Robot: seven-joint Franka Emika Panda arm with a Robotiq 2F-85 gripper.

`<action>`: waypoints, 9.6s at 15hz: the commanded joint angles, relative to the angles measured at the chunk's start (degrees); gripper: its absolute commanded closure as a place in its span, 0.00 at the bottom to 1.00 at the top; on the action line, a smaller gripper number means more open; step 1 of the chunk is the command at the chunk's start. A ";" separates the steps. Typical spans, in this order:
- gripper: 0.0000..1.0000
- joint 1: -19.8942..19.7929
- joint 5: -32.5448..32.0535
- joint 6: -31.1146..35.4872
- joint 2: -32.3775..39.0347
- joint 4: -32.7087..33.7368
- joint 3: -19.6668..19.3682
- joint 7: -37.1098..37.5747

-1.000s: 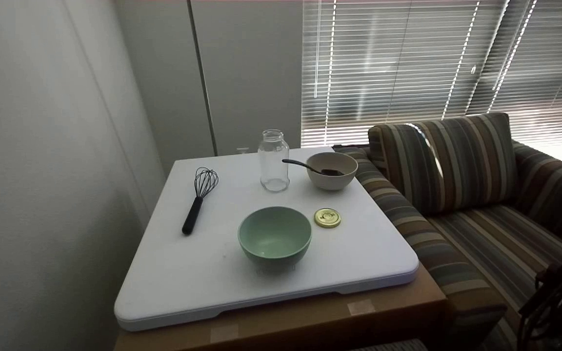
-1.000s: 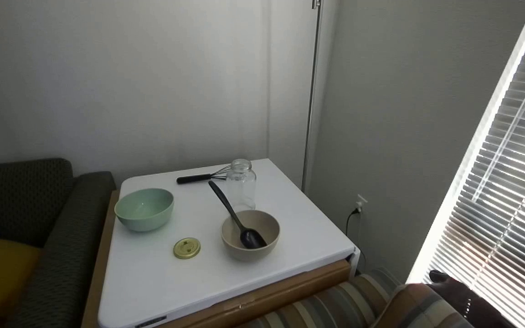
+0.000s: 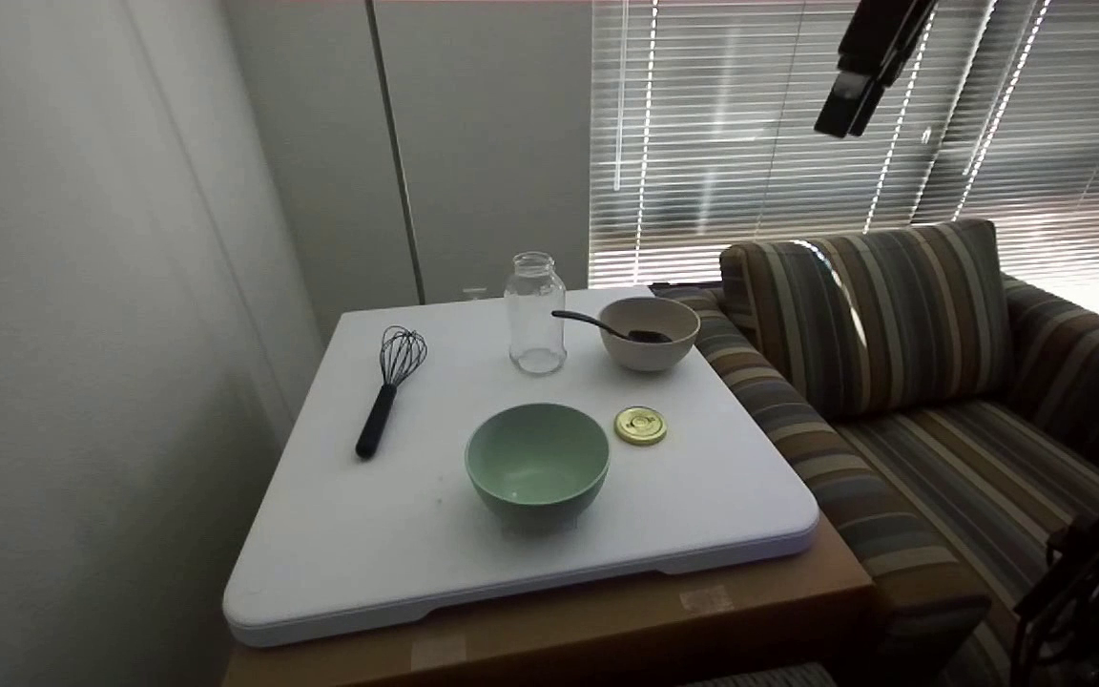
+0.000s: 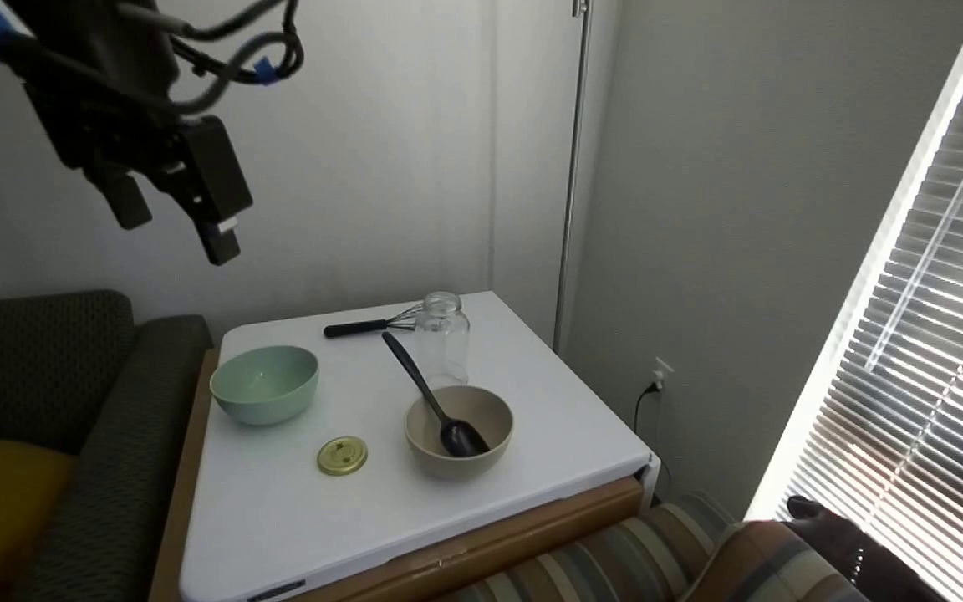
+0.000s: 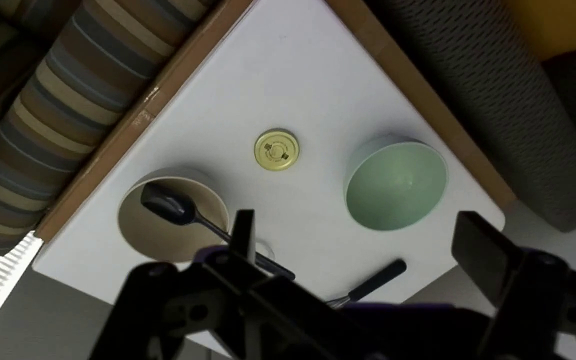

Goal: Put the lid on the clear jar

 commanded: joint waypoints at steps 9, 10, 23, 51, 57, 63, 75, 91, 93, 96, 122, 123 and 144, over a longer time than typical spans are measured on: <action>0.00 -7.24 10.08 0.07 28.80 13.91 10.21 -8.22; 0.00 -7.48 10.03 0.05 29.47 14.47 10.36 -8.16; 0.00 -20.89 15.07 30.05 56.56 22.69 26.39 2.31; 0.00 -8.40 -1.98 21.20 66.49 34.25 16.01 25.79; 0.00 -8.69 -3.06 22.11 66.97 34.03 15.78 26.15; 0.00 -9.66 -3.38 25.02 68.00 33.85 15.50 24.95; 0.11 -18.18 0.09 26.51 67.44 33.24 21.79 20.03; 0.54 -9.98 -8.35 5.71 52.82 29.89 18.05 18.94; 0.54 -8.79 -11.37 1.46 48.14 29.35 16.80 18.56; 0.54 -9.52 -13.75 -1.59 42.30 29.62 16.50 17.42; 0.54 -14.61 -2.48 -2.16 70.97 79.93 18.00 20.50; 0.54 -15.07 -1.53 -2.98 72.26 81.46 18.29 21.18; 0.54 -14.45 0.42 -13.74 82.02 94.14 15.10 34.85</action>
